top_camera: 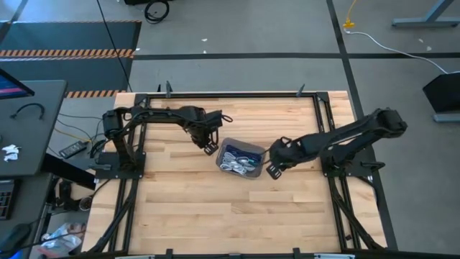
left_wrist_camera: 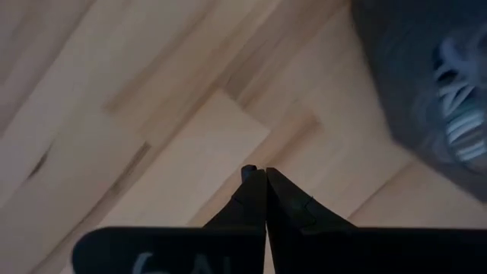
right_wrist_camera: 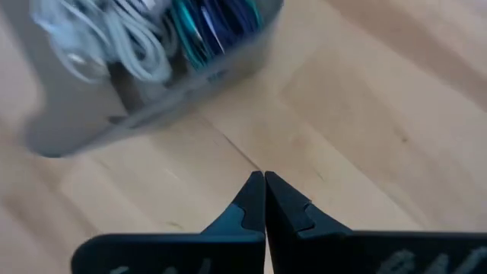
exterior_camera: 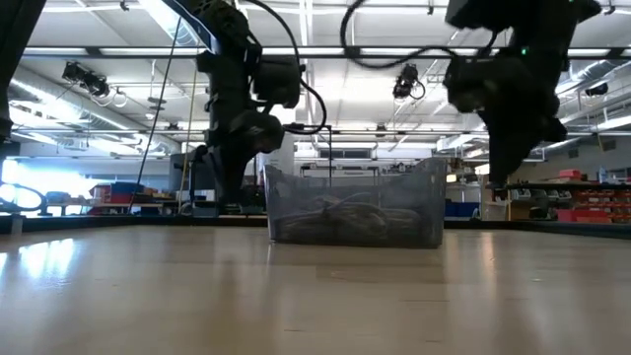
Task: Pick and place USB-C Cables
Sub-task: Move the gray bin to the center of the table
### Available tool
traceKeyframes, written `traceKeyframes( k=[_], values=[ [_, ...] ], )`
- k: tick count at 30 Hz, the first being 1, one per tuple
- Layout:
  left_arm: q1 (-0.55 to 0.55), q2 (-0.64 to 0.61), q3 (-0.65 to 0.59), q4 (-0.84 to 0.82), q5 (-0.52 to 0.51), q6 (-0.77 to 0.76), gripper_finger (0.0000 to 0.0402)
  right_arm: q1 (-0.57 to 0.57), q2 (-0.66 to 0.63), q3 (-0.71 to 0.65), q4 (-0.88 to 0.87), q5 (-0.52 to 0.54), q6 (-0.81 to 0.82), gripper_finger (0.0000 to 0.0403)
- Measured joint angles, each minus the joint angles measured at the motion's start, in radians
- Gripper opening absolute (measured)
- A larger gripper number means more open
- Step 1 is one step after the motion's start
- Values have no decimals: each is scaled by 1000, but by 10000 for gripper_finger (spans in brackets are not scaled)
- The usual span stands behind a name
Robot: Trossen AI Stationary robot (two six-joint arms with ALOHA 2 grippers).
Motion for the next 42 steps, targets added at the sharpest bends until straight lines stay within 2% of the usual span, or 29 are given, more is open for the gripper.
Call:
traceKeyframes(
  k=[3, 7, 13, 22, 29, 42],
  values=[
    [0, 0, 0, 29, 0, 13, 1, 0, 73, 0, 36, -5, -7, 0],
    [-1, 0, 0, 42, 26, 17, 1, -12, 140, 0, 175, -20, -37, 0],
    [-14, 0, 0, 59, 26, -9, 1, -52, 178, 0, 310, -24, -107, 0],
    [-76, 0, 1, 172, 53, -113, 2, -141, 150, 0, 309, -63, -289, 0],
    [-133, 0, 1, 183, 51, -203, 3, -207, 146, 0, 308, -113, -419, 0],
    [-192, 0, 0, 177, 55, -304, 3, -248, 146, -2, 377, -160, -503, 0]
  ],
)
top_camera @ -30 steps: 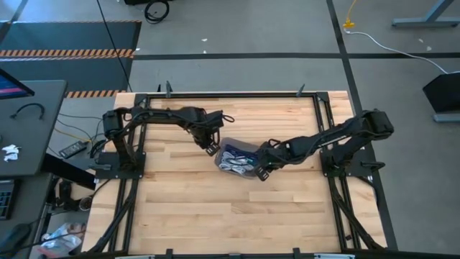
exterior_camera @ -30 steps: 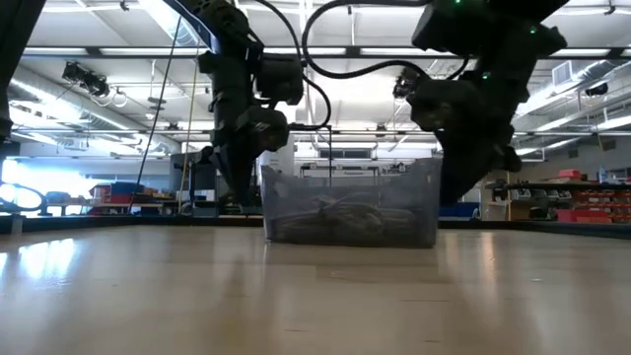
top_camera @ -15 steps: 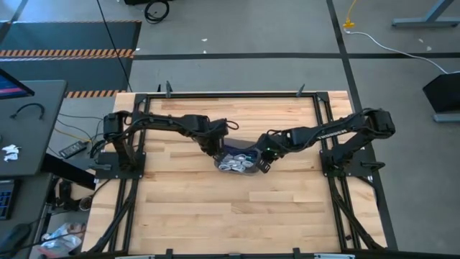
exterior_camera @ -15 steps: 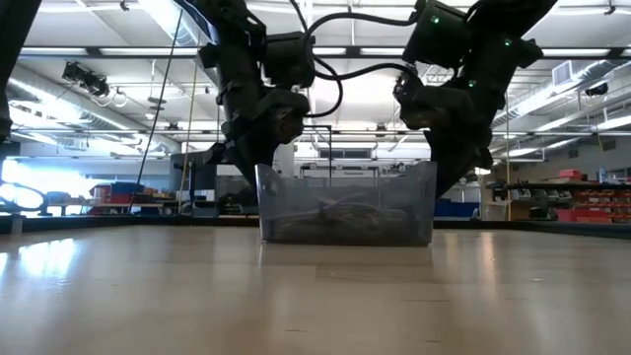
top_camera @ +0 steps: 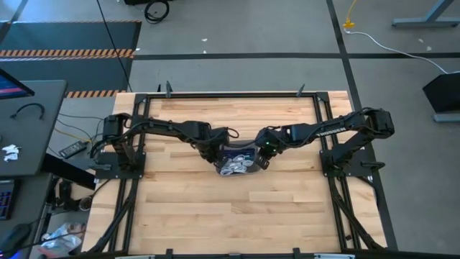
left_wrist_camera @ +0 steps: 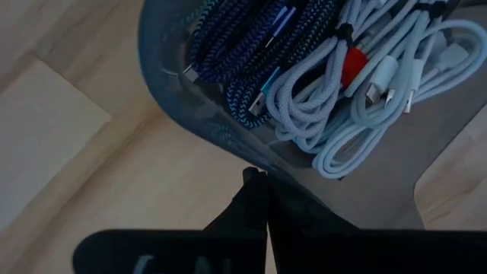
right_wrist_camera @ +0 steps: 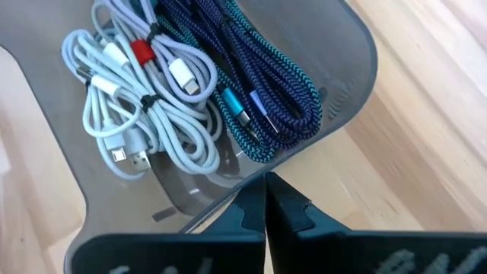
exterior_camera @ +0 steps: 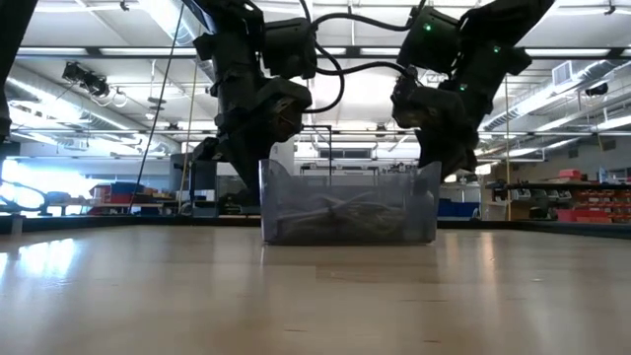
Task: Pick and place USB-C Cables
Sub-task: Move the gray bin to the center of the table
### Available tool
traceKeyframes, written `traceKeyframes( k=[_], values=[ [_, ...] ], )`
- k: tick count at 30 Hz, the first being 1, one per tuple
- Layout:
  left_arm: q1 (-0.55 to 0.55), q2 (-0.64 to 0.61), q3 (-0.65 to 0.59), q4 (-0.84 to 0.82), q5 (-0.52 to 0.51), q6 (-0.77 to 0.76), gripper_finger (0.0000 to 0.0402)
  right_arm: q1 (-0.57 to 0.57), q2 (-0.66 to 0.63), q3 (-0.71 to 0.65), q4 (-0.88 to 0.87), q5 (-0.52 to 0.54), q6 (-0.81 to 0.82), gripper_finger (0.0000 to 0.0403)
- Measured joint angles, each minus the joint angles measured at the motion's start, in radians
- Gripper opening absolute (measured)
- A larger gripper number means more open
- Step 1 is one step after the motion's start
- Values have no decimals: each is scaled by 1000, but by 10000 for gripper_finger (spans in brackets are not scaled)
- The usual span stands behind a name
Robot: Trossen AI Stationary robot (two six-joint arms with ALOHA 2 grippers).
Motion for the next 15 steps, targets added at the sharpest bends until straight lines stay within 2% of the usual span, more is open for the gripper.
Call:
traceKeyframes(
  k=[15],
  values=[
    [35, -1, 0, -10, -30, 33, 4, 27, 1, 0, 29, -8, 72, 0]
  ],
)
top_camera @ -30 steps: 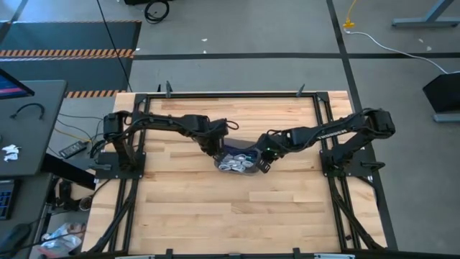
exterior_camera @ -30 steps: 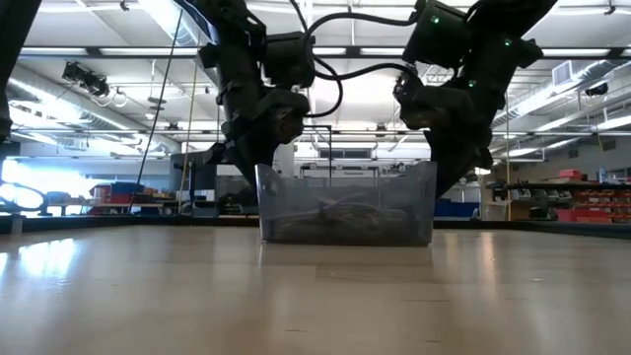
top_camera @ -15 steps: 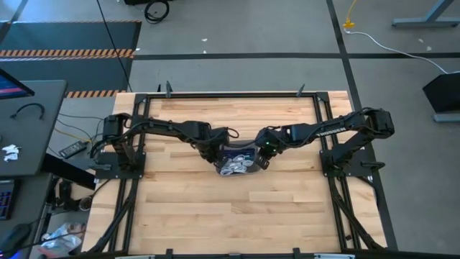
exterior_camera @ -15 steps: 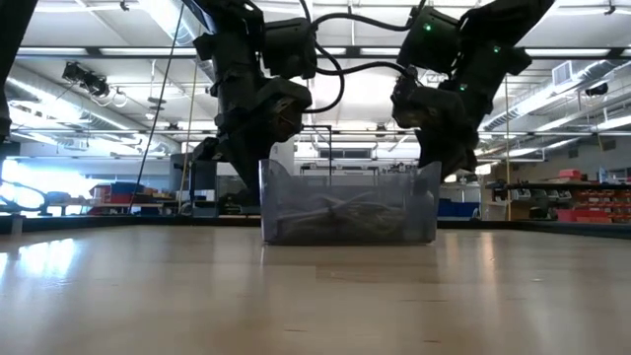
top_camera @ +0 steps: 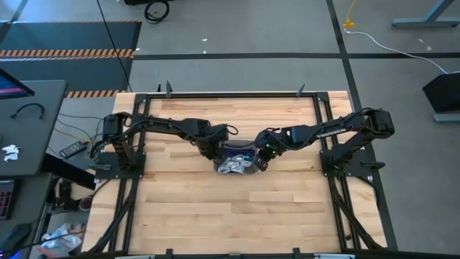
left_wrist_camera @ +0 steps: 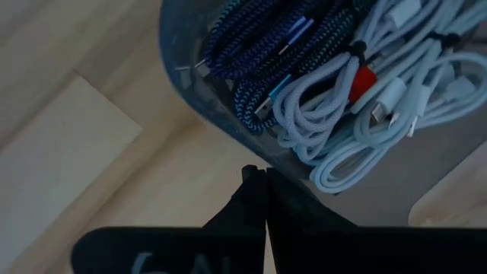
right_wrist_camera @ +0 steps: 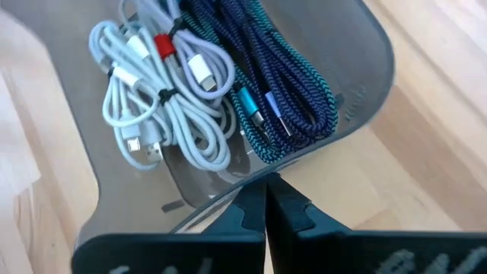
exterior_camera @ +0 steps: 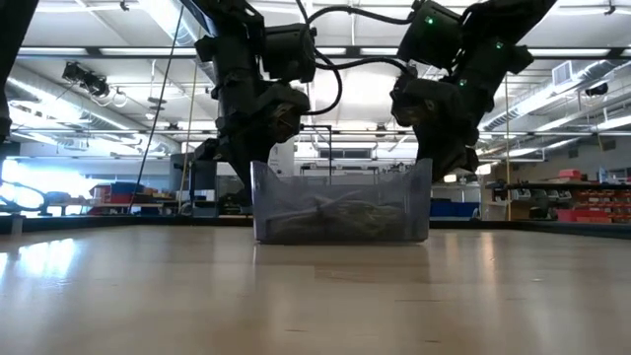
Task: Pick and place USB-C Cables
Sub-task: Move the gray bin to the center of the table, then return to Home Position
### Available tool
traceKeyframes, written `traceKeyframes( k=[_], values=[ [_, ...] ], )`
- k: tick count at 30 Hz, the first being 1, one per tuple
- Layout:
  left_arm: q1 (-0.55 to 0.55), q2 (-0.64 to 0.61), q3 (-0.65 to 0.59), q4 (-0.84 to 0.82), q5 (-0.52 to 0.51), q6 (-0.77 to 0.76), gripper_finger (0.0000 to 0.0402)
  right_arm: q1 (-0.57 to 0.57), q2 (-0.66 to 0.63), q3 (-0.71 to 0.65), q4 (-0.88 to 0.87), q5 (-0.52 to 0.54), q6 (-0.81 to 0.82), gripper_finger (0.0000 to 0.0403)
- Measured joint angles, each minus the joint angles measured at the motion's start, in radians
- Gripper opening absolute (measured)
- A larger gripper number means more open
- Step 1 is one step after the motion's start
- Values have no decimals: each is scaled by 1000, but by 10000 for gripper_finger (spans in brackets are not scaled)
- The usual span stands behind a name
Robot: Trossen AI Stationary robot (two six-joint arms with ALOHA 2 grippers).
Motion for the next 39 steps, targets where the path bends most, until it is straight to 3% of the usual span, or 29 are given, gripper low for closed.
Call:
traceKeyframes(
  k=[31, 39],
  values=[
    [5, -14, 2, -45, 13, -21, 4, -49, -1, 5, -148, 2, -133, 0],
    [-6, -94, 2, -158, 24, 21, 4, -98, -60, 16, -276, 97, -208, 0]
  ],
)
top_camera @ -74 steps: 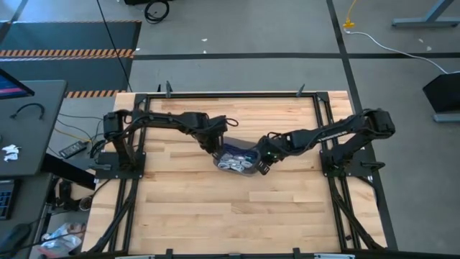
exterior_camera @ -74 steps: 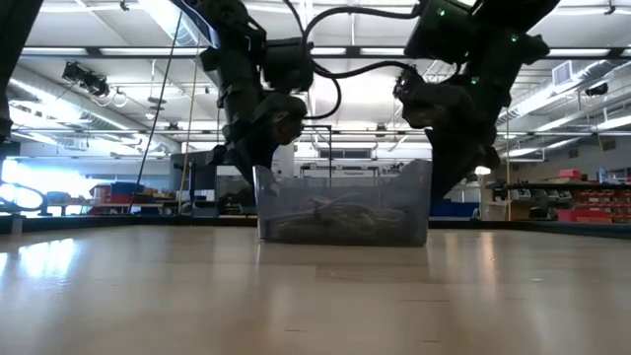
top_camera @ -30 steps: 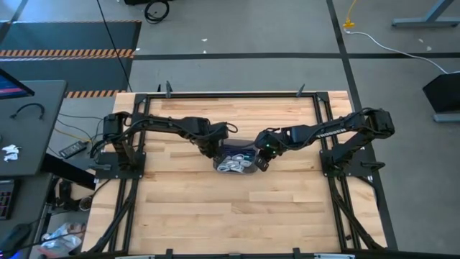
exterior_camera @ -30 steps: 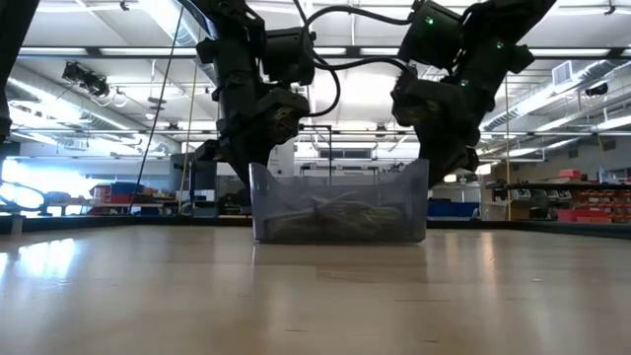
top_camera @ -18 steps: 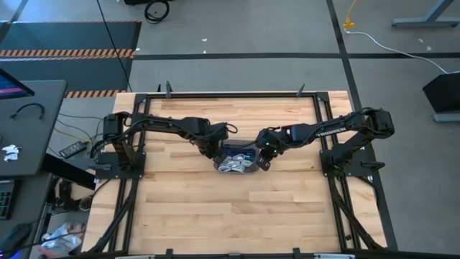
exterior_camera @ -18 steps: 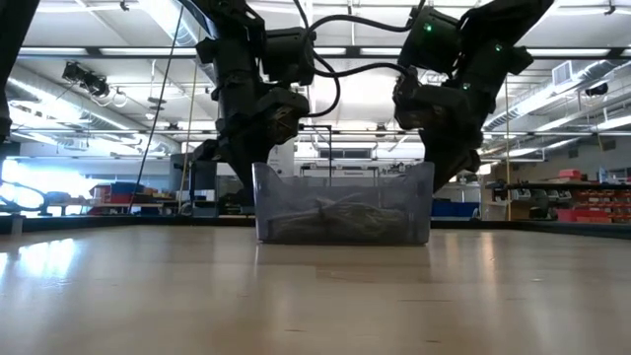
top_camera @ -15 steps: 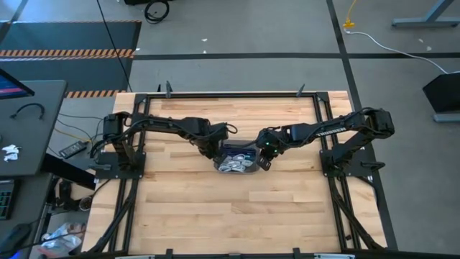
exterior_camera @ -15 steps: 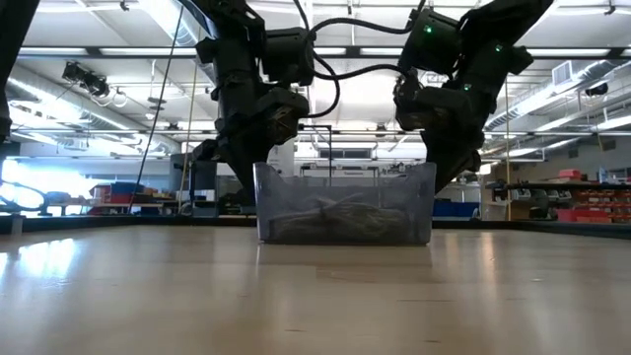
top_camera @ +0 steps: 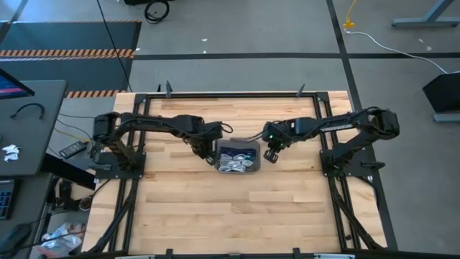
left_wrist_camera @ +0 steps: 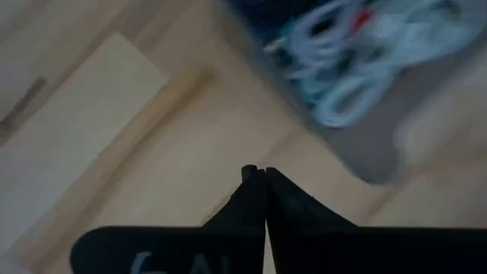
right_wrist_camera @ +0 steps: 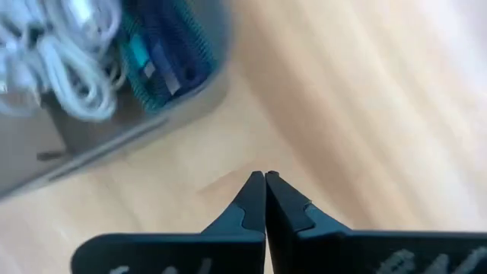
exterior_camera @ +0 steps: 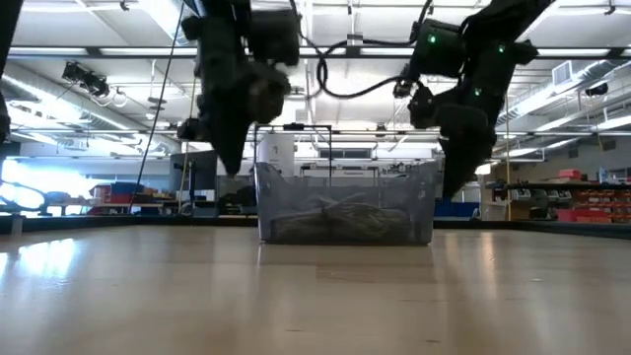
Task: Pick and place USB-C Cables
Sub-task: Return to Home Position
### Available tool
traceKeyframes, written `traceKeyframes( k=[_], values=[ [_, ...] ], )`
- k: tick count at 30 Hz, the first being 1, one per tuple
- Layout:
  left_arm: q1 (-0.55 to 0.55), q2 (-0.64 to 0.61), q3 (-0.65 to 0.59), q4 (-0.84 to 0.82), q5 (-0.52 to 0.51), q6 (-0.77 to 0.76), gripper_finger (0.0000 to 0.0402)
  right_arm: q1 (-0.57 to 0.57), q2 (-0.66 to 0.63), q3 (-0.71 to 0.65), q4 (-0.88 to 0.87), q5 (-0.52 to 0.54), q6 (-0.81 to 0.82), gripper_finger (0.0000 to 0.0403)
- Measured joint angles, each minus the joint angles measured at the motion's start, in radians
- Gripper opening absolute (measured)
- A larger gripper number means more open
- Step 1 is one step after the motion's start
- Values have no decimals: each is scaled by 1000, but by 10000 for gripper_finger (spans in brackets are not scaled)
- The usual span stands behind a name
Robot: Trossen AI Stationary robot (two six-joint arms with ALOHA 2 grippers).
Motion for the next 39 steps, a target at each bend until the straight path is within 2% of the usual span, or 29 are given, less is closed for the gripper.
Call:
traceKeyframes(
  k=[2, 4, 11, 15, 17, 24, 29, 34, 36, 39],
  values=[
    [-12, -56, 11, -15, -18, 15, 4, -14, -56, 27, -41, 11, -21, 0],
    [-28, -127, 32, -23, -85, 41, 4, -22, -124, 66, -54, 18, -44, 0],
    [-111, -418, 63, -4, -491, 121, 4, -34, -453, 230, -77, 126, -121, 0],
    [-176, -579, 50, -22, -660, 132, 4, -31, -661, 311, -96, 165, -133, 0],
    [-212, -652, 34, -8, -711, 143, 4, -31, -760, 328, -91, 166, -121, 1],
    [-283, -798, -38, 98, -743, 217, 4, -29, -1039, 351, -77, 77, -120, 25],
    [-284, -811, -43, 55, -735, 152, 5, -29, -1179, 352, -73, -110, -111, 30],
    [-286, -812, -43, -26, -668, 100, 15, -30, -1231, 351, -96, -331, -131, 29],
    [-286, -811, -43, -29, -696, 114, 18, -30, -1233, 351, -122, -361, -142, 29],
    [-285, -813, -56, 41, -699, 281, 18, -30, -1232, 344, -193, -357, -149, 29]
  ],
)
